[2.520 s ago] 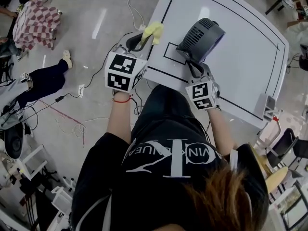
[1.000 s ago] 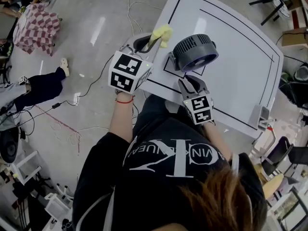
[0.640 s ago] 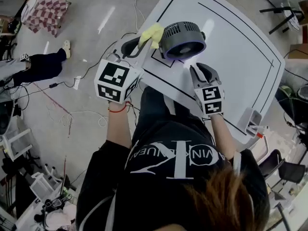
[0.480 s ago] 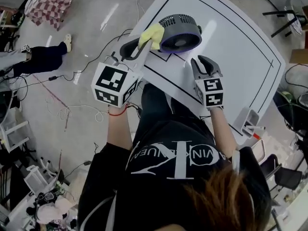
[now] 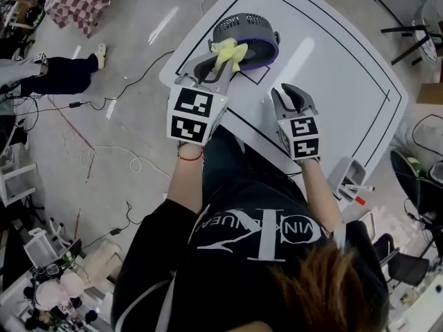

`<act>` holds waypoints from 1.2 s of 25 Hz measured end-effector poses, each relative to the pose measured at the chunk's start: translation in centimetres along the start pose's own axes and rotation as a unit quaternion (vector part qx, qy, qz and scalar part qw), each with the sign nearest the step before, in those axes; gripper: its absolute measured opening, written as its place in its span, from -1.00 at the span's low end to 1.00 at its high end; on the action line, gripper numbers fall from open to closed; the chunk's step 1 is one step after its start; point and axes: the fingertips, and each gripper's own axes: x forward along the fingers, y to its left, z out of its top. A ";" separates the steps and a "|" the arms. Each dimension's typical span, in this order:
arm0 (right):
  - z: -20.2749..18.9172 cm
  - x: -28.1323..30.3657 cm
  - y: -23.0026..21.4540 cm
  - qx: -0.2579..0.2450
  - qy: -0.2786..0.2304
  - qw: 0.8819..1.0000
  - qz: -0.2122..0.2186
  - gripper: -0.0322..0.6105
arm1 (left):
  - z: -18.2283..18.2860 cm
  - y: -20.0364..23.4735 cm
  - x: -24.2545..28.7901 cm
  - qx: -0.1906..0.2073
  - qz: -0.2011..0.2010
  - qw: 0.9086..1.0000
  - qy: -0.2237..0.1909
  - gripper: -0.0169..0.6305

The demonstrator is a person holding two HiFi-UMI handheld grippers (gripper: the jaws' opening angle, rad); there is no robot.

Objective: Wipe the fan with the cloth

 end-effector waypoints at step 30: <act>-4.1 -1.9 -1.5 0.045 0.021 0.999 0.006 -0.60 | -3.4 -6.6 9.4 0.320 0.070 0.928 0.179 -0.78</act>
